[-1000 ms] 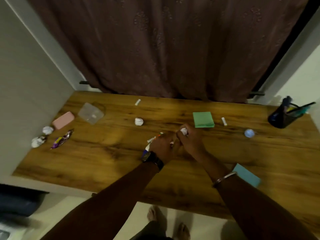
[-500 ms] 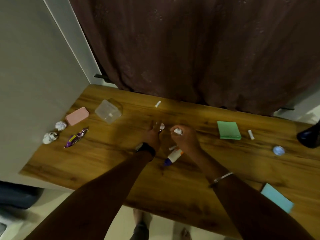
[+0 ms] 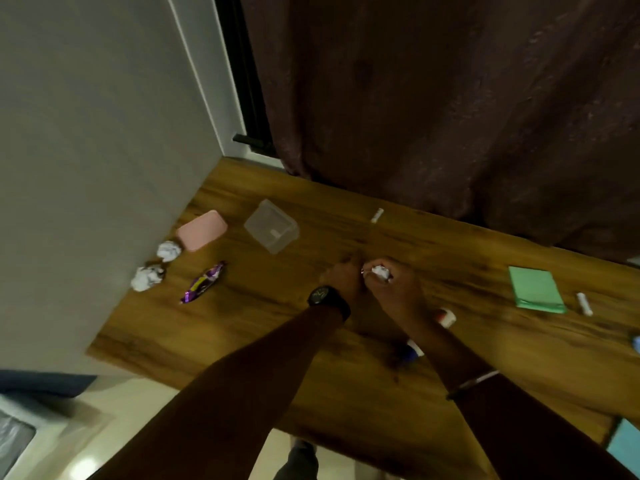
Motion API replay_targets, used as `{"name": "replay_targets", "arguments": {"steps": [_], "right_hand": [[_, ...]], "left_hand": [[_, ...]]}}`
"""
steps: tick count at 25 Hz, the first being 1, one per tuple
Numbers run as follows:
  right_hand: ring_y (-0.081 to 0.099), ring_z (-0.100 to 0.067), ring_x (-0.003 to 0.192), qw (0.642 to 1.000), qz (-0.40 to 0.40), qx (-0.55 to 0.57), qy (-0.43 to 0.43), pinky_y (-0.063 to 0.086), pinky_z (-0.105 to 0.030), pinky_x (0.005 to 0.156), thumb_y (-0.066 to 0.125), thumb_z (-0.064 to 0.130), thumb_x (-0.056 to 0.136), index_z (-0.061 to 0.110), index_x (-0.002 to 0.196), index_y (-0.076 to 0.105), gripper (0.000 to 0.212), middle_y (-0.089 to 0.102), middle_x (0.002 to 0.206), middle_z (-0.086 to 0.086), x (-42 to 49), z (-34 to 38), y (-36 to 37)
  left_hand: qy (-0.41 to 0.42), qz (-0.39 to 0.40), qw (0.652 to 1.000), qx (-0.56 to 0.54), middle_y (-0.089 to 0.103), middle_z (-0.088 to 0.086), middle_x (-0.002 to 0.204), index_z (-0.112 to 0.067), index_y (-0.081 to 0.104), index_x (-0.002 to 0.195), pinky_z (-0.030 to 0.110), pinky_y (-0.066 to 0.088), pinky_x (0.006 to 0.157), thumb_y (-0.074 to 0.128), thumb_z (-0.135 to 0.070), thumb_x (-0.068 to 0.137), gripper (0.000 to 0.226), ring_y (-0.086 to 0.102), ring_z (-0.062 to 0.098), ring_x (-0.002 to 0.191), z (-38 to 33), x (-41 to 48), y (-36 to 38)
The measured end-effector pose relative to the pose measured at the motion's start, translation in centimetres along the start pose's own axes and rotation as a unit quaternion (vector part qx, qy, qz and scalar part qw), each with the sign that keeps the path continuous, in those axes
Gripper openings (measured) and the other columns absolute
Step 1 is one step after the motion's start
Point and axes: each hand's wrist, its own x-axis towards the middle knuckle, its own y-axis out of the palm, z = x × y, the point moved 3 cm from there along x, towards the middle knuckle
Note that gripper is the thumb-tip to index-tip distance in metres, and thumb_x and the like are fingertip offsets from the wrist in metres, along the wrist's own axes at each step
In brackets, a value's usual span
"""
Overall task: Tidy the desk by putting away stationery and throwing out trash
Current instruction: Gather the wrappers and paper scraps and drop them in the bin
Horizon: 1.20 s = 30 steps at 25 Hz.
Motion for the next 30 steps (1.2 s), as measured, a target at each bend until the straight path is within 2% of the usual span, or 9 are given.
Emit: {"name": "replay_targets", "arguments": {"steps": [4,6,10,16,19,22,25,28,30], "right_hand": [[0.066,-0.007,0.067,0.998,0.052,-0.002,-0.044,0.055,-0.035,0.057,0.077,0.028,0.09,0.021,0.081,0.068,0.014,0.069,0.073,0.007,1.1,4.5,6.7],[0.059,-0.001,0.059,0.995,0.066,0.001,-0.069,0.046,-0.026,0.05,0.08,0.027,0.088,0.024,0.075,0.062,0.022,0.062,0.065,0.011,1.1,6.7,10.5],[0.059,0.001,0.063,0.988,0.111,0.004,-0.104,0.048,-0.022,0.056,0.08,0.026,0.089,0.025,0.078,0.063,0.02,0.061,0.068,0.015,1.0,10.2,16.7],[0.066,-0.01,0.071,0.974,0.168,-0.046,-0.144,0.06,-0.035,0.063,0.073,0.038,0.09,0.021,0.082,0.069,0.02,0.069,0.075,0.009,2.3,15.3,23.4],[0.065,-0.018,0.071,0.964,0.158,-0.047,-0.208,0.057,-0.04,0.063,0.071,0.043,0.086,0.018,0.078,0.065,0.028,0.069,0.075,0.002,3.8,17.3,26.4],[0.062,-0.015,0.082,0.96,0.143,-0.089,-0.223,0.053,-0.035,0.072,0.069,0.037,0.085,0.019,0.086,0.069,0.019,0.071,0.089,0.001,5.7,19.6,29.5],[0.067,-0.015,0.09,0.907,0.16,-0.223,-0.319,0.057,-0.039,0.079,0.048,0.055,0.091,0.032,0.108,0.064,0.033,0.072,0.101,0.007,9.3,18.2,35.4],[0.072,-0.028,0.089,0.899,0.226,-0.24,-0.287,0.06,-0.044,0.078,0.051,0.041,0.092,0.032,0.11,0.062,0.023,0.074,0.103,-0.004,9.9,17.9,38.8],[0.07,-0.028,0.094,0.917,0.179,-0.288,-0.209,0.057,-0.039,0.083,0.059,0.029,0.097,0.02,0.113,0.071,0.022,0.074,0.109,-0.011,9.5,18.7,38.6]], "left_hand": [[-0.05,-0.081,0.993,-0.062,0.068,0.001,0.101,-0.025,0.055,0.106,0.038,0.055,0.071,0.059,-0.049,0.085,0.032,0.067,0.027,0.088,6.9,-4.5,-4.4],[-0.078,-0.149,0.984,-0.054,0.064,0.006,0.116,-0.025,0.057,0.116,0.039,0.052,0.074,0.054,-0.042,0.09,0.031,0.064,0.031,0.101,11.1,-6.4,-6.7],[-0.174,-0.188,0.965,0.051,0.031,0.011,0.161,-0.025,0.037,0.153,0.053,0.041,0.109,0.042,-0.032,0.1,0.053,0.035,0.037,0.144,19.8,-8.3,-9.4],[-0.19,-0.121,0.968,0.109,0.046,0.013,0.151,-0.024,0.046,0.147,0.056,0.031,0.117,0.04,-0.044,0.101,0.051,0.038,0.041,0.143,26.3,-9.9,-8.2],[-0.178,-0.149,0.973,-0.003,0.018,0.009,0.168,-0.021,0.02,0.161,0.049,0.013,0.127,0.036,-0.033,0.108,0.057,0.016,0.032,0.155,26.1,-11.8,-8.2],[-0.206,-0.27,0.94,-0.039,0.041,0.009,0.152,-0.031,0.031,0.153,0.048,0.05,0.102,0.045,-0.028,0.102,0.053,0.051,0.033,0.131,26.1,-14.9,-11.3],[-0.228,-0.333,0.915,-0.024,0.045,0.01,0.131,-0.026,0.045,0.141,0.045,0.058,0.072,0.053,-0.024,0.096,0.046,0.063,0.037,0.096,28.0,-15.9,-14.1],[-0.253,-0.294,0.92,-0.052,0.037,0.01,0.15,-0.031,0.042,0.143,0.047,0.058,0.086,0.054,-0.033,0.098,0.046,0.062,0.042,0.11,30.4,-14.9,-15.0],[-0.242,-0.247,0.936,-0.068,0.033,0.005,0.157,-0.038,0.042,0.143,0.047,0.054,0.095,0.052,-0.039,0.098,0.045,0.06,0.041,0.117,31.3,-14.1,-14.5]]}}
